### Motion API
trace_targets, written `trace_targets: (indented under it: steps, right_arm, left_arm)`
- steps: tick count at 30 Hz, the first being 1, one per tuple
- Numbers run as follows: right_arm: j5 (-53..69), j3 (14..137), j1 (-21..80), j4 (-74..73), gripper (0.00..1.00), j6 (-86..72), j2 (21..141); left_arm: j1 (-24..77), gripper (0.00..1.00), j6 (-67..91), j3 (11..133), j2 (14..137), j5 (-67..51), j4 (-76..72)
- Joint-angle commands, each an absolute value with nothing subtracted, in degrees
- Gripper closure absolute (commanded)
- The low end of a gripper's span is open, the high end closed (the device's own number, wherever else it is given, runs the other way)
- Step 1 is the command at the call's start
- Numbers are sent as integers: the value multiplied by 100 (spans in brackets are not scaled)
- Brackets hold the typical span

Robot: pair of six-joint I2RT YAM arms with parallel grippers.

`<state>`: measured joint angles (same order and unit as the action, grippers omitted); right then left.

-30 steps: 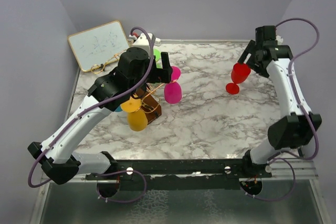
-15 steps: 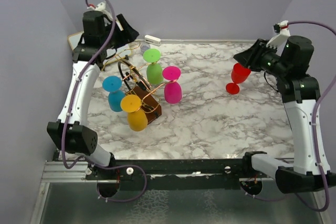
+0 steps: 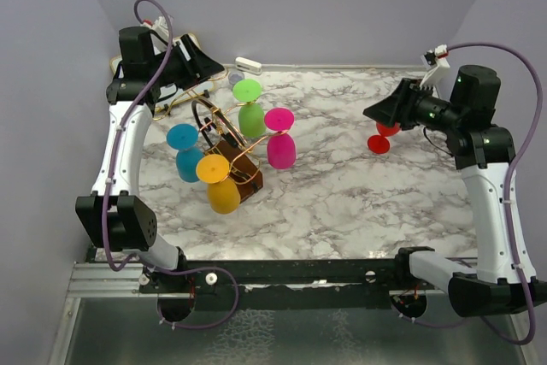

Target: Take the wine glass off the wine glass rack

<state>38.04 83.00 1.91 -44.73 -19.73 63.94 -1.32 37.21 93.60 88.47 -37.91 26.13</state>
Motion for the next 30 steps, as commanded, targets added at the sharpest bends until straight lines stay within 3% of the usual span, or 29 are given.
trace_targets:
  steps: [1,30]
  right_arm:
    - [3997,8086,185,-4353,53,-1870,6225]
    - [3849,7909,185,-4311,52,-1870,6017]
  left_arm:
    - [2,41,3039,9835,8902,-3895,3290]
    - [516,46,3011,9861,9644,-4083,3324]
